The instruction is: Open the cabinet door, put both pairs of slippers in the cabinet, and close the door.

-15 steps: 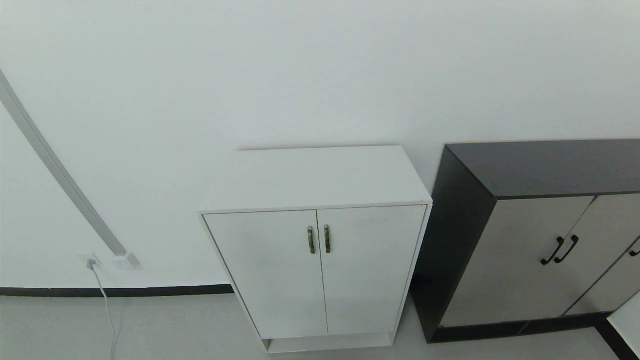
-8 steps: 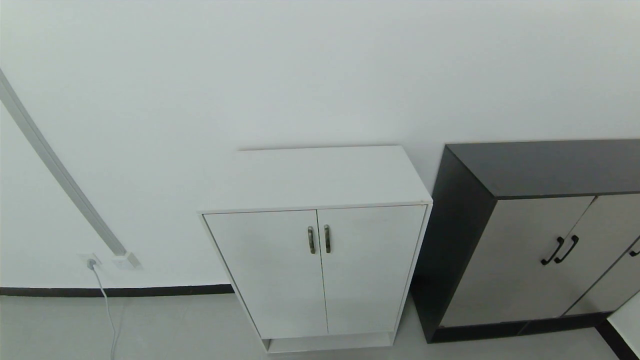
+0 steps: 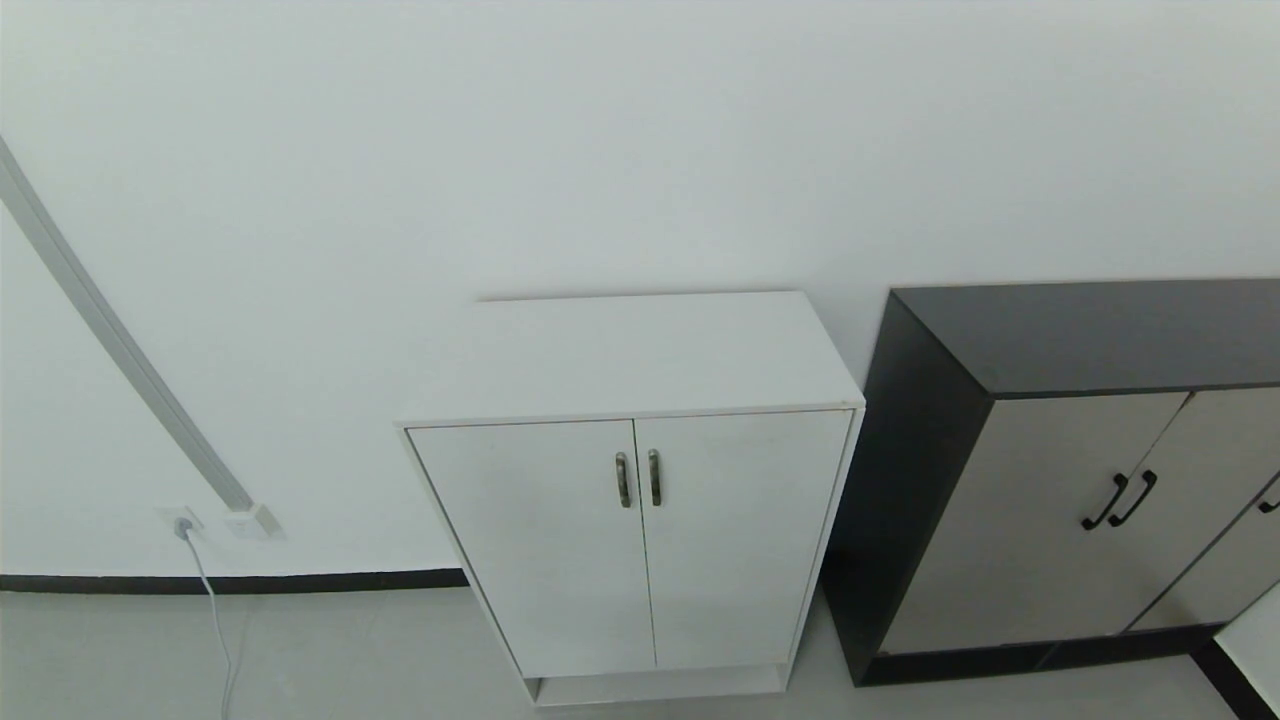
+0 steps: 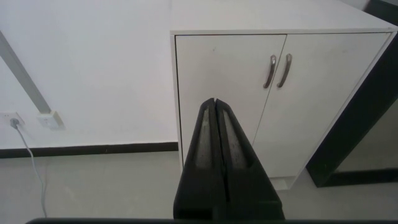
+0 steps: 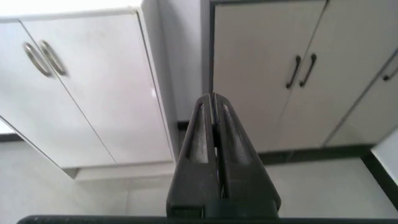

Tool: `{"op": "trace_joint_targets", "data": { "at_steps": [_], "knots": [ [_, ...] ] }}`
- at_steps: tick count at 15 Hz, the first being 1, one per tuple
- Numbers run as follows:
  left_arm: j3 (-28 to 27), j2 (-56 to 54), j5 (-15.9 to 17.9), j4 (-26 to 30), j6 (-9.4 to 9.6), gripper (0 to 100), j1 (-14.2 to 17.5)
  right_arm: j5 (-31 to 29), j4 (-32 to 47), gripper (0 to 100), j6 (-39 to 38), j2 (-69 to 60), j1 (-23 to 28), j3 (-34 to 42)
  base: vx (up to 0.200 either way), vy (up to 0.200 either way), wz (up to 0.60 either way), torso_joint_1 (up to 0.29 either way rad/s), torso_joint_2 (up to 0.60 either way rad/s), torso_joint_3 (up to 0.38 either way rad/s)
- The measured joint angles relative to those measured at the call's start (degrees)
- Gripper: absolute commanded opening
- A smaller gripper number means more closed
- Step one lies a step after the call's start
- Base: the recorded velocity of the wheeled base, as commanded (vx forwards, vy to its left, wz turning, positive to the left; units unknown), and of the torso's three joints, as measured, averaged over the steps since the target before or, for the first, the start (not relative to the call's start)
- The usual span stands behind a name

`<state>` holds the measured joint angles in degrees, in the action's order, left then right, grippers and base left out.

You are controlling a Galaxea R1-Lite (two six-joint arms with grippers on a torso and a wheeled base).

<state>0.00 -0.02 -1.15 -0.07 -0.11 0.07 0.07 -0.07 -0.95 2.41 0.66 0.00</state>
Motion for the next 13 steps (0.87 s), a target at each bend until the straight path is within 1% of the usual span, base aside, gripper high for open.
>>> {"op": "trace_joint_targets", "data": {
  "at_steps": [3, 6, 13],
  "knots": [
    [0.0, 0.0, 0.1, 0.0, 0.11, 0, 0.0, -1.4, -0.2, 0, -2.6, -1.8, -0.3, 0.0, 0.0, 0.0, 0.0, 0.0, 0.0, 0.0],
    [0.0, 0.0, 0.1, 0.0, 0.11, 0, 0.0, -3.5, -0.4, 0, -3.5, -2.3, -0.4, 0.0, 0.0, 0.0, 0.0, 0.0, 0.0, 0.0],
    [0.0, 0.0, 0.1, 0.0, 0.11, 0, 0.0, -3.5, -0.4, 0, -3.2, -2.5, -0.4, 0.0, 0.0, 0.0, 0.0, 0.0, 0.0, 0.0]
  ]
}}
